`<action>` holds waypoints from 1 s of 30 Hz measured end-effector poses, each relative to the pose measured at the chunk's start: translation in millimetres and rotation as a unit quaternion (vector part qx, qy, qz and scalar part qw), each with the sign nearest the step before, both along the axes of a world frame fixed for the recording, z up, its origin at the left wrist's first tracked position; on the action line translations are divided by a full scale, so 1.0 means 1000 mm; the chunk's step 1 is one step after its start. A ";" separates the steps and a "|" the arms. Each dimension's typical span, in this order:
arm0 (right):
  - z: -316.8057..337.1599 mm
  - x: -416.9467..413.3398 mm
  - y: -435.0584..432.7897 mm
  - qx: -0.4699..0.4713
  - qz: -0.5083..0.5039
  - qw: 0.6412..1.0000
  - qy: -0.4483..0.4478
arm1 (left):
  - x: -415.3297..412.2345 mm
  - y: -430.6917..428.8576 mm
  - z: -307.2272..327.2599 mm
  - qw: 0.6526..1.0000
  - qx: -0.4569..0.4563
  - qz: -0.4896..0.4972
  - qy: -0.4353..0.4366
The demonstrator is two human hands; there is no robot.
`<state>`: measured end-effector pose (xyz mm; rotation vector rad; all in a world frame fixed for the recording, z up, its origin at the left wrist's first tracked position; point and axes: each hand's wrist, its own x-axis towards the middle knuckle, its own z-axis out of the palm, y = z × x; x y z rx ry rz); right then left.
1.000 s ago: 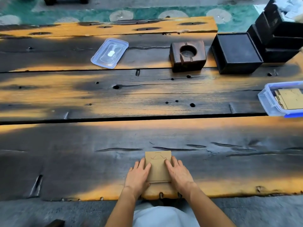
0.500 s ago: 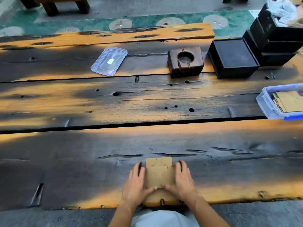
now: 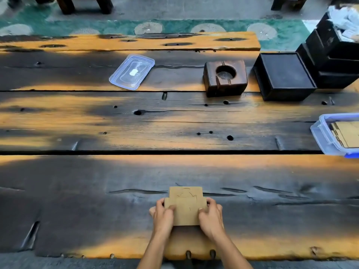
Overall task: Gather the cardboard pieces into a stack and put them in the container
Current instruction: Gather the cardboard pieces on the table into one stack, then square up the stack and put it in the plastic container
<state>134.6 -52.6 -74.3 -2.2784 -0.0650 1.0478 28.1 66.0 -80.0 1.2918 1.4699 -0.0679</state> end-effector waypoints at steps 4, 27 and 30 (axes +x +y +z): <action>0.005 0.026 0.034 0.117 -0.136 0.984 0.011 | 0.046 0.014 -0.003 0.976 -0.047 0.181 -0.115; -0.044 0.189 0.155 0.414 -0.237 0.868 -0.137 | 0.208 0.138 -0.055 0.878 0.212 0.102 -0.417; -0.045 0.197 0.159 0.406 -0.269 0.861 -0.149 | 0.216 0.141 -0.056 0.880 0.249 0.054 -0.400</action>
